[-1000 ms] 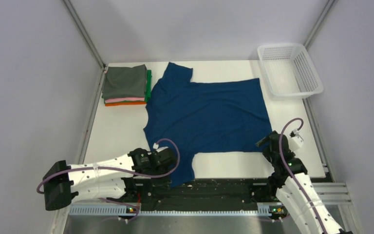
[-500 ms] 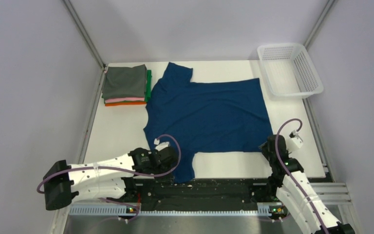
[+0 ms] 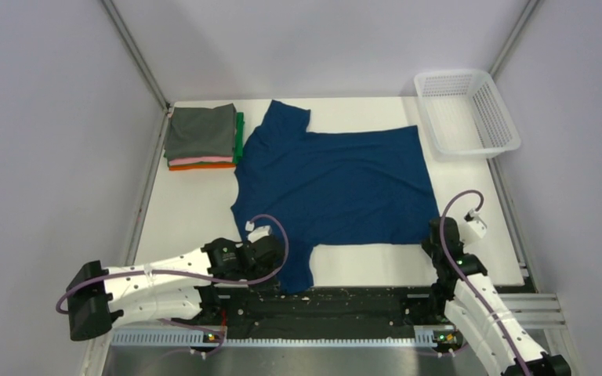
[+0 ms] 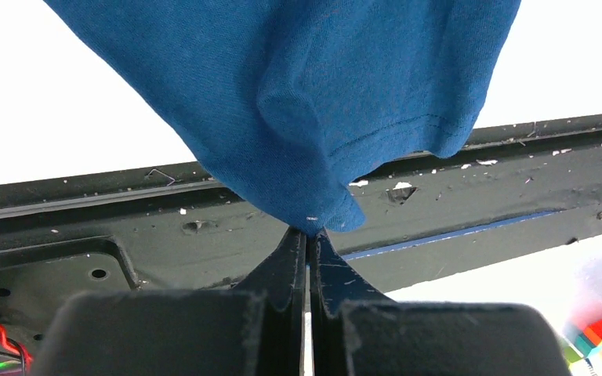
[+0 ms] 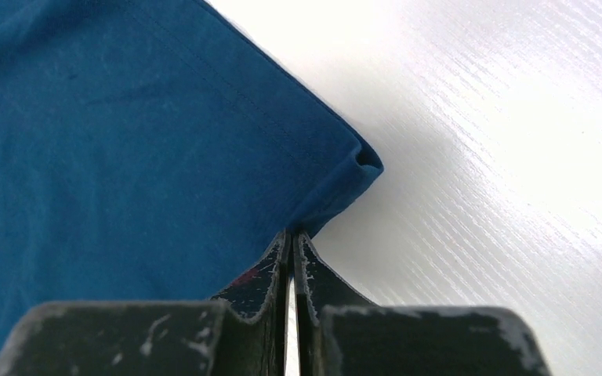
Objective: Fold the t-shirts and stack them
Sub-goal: Fold the flattened tshirt in 1/3 of the way
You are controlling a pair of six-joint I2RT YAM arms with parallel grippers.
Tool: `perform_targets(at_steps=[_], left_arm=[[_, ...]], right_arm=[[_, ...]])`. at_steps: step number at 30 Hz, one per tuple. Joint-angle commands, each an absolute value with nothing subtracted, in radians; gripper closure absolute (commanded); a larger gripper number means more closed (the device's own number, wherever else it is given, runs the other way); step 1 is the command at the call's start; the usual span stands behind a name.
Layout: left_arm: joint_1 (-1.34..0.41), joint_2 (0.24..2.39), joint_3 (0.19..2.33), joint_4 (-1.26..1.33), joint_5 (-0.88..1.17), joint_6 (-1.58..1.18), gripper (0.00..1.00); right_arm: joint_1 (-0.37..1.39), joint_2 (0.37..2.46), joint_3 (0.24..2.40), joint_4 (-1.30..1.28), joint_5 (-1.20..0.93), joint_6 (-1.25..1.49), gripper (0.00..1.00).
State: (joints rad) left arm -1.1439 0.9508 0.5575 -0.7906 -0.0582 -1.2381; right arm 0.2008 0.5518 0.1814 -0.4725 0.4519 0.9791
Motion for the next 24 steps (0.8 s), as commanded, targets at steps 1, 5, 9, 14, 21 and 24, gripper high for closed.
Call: perform_targets(at_steps=[1, 5, 9, 14, 21, 24], left_arm=[[-1.147, 0.919, 0.554, -0.798, -0.089, -1.269, 1.00], [-1.147, 0.897, 0.564, -0.792, -0.107, -1.267, 1.00], [-1.140, 0.888, 0.618, -0.767, -0.165, -1.213, 1.00], [-1.022, 0.941, 0.699, -0.700, -0.101, -1.063, 1.00], [-0.817, 1.038, 0.817, -0.608, -0.017, -0.872, 1.00], [-0.753, 1.083, 0.883, -0.597, -0.019, -0.826, 1.00]], right_arm=[[0.211, 0.583, 0.194, -0.415, 0.469, 0.955, 1.00], [0.212, 0.596, 0.218, -0.408, 0.476, 0.922, 1.00], [0.211, 0.601, 0.246, -0.390, 0.471, 0.881, 1.00], [0.211, 0.667, 0.269, -0.319, 0.423, 0.834, 1.00], [0.211, 0.818, 0.349, -0.212, 0.396, 0.786, 1.00], [0.211, 0.889, 0.397, -0.180, 0.407, 0.767, 1.00]])
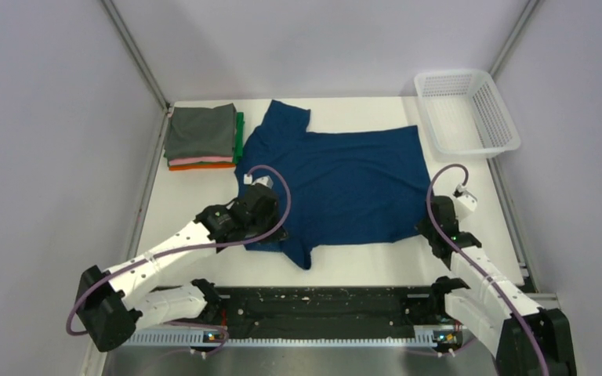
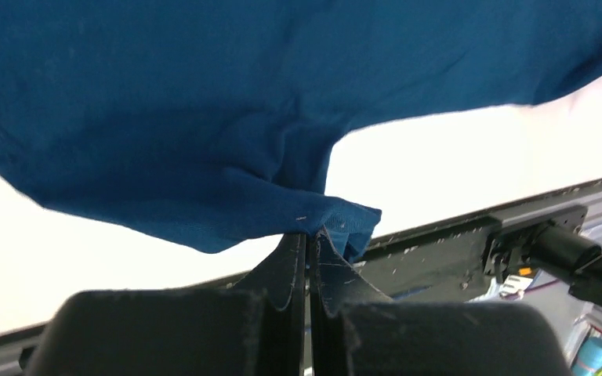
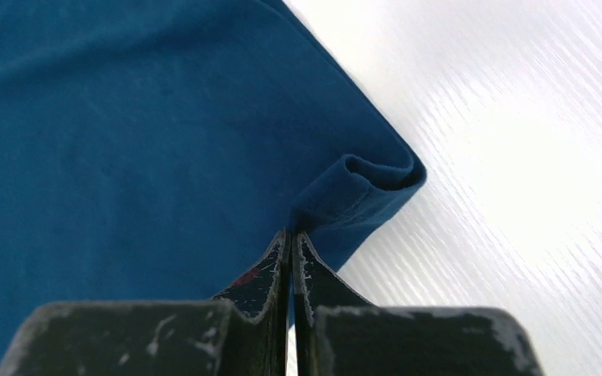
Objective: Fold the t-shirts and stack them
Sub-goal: Fold the flattened tshirt in 1/3 of the way
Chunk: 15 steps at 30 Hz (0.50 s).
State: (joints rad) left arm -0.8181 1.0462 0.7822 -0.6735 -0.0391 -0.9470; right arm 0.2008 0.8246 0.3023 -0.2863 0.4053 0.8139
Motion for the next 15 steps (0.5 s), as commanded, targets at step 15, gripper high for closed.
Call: perform_targets(at_steps=[15], left_arm=[[-0.443, 1.280, 1.080, -0.492, 0.095, -0.657, 1.00]], right_arm=[[0.210, 1.154, 0.586, -0.046, 0.488, 0.692, 1.00]])
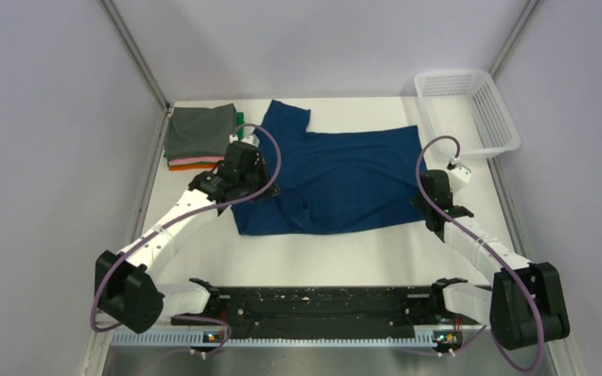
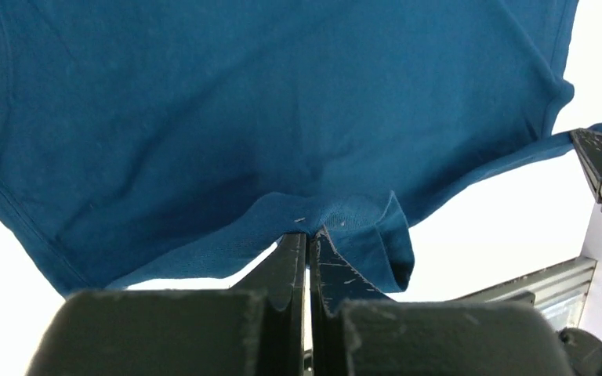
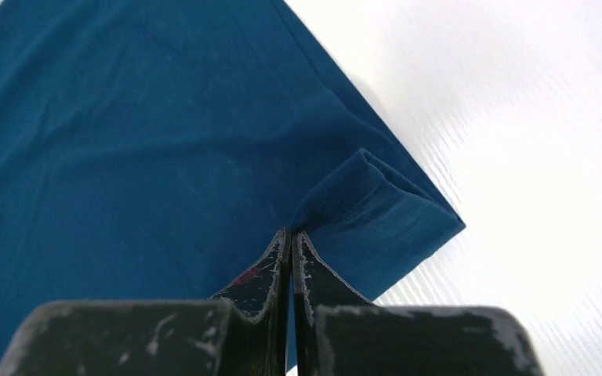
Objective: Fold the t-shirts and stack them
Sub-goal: Fold the flattened tshirt in 1/3 of the way
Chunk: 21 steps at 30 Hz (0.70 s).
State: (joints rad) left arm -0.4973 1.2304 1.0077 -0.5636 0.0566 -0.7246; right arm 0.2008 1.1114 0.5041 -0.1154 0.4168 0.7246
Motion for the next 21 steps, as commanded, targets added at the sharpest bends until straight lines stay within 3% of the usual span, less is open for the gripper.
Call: perform_targets(at_steps=[1, 21], left_arm=[[-0.426, 1.299, 1.094, -0.488, 0.108, -0.650, 1.00], [-0.240, 1.722, 1.400, -0.510, 0.220, -0.518, 1.00]], right_arm=[[0.210, 1.166, 0.596, -0.038, 0.492, 0.688, 1.00], [0.178, 1.442, 0.734, 0.149, 0.560, 0.639, 1.00]])
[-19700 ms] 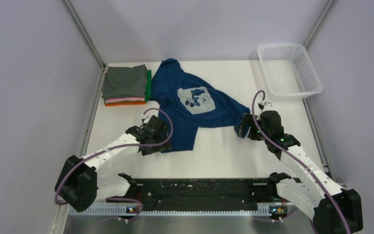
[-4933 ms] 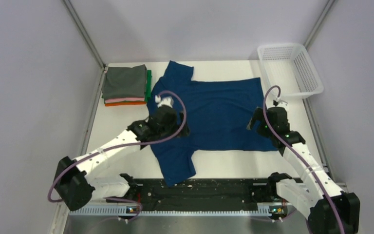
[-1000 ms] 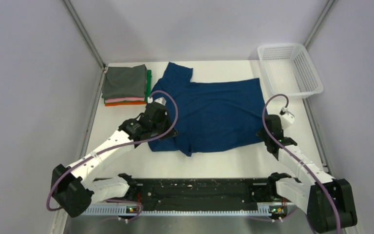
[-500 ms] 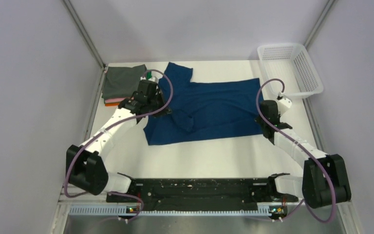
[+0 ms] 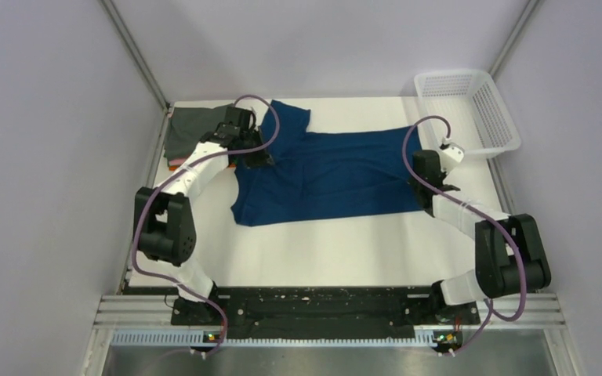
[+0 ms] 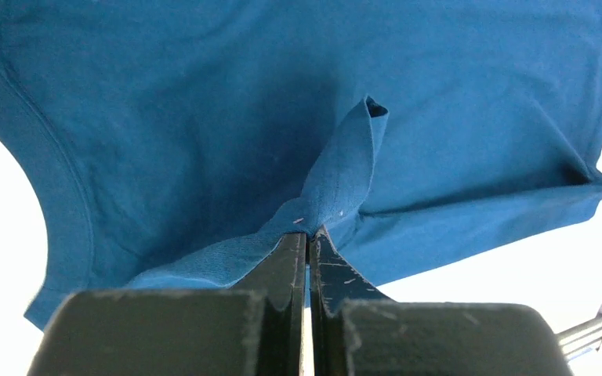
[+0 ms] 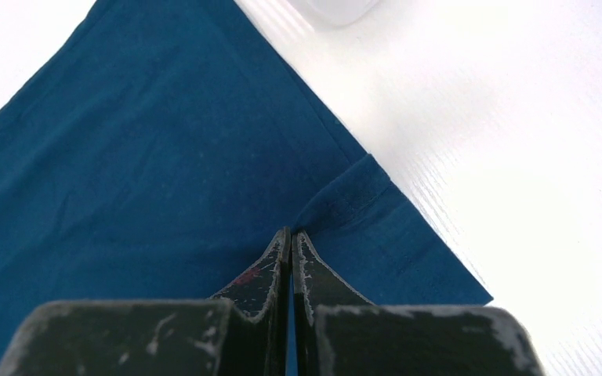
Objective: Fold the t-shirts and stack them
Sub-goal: Fold the flattened tshirt in 1/3 of the way
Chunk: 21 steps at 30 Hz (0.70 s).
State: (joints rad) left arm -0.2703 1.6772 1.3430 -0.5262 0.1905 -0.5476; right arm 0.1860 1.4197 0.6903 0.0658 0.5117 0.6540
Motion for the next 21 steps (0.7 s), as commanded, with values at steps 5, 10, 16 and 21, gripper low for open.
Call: perform_targets(at_steps=[5, 10, 16, 21], left_arm=[[-0.217, 1.795, 1.437, -0.500, 0.214, -0.506, 0.99], [-0.216, 1.837, 1.489, -0.490, 0.147, -0.495, 0.67], [-0.216, 1.825, 1.530, -0.532, 0.140, -0.488, 0.01], [-0.236, 1.724, 1.386, -0.492, 0.210, -0.526, 0.01]], right_arm=[[0.176, 1.485, 0.743, 0.203, 0.541, 0.611, 1.00], [0.176, 1.509, 0.767, 0.202, 0.507, 0.596, 0.87], [0.177, 1.462, 0.766, 0.174, 0.411, 0.596, 0.42], [0.252, 1.412, 0.753, 0.110, 0.308, 0.573, 0.03]])
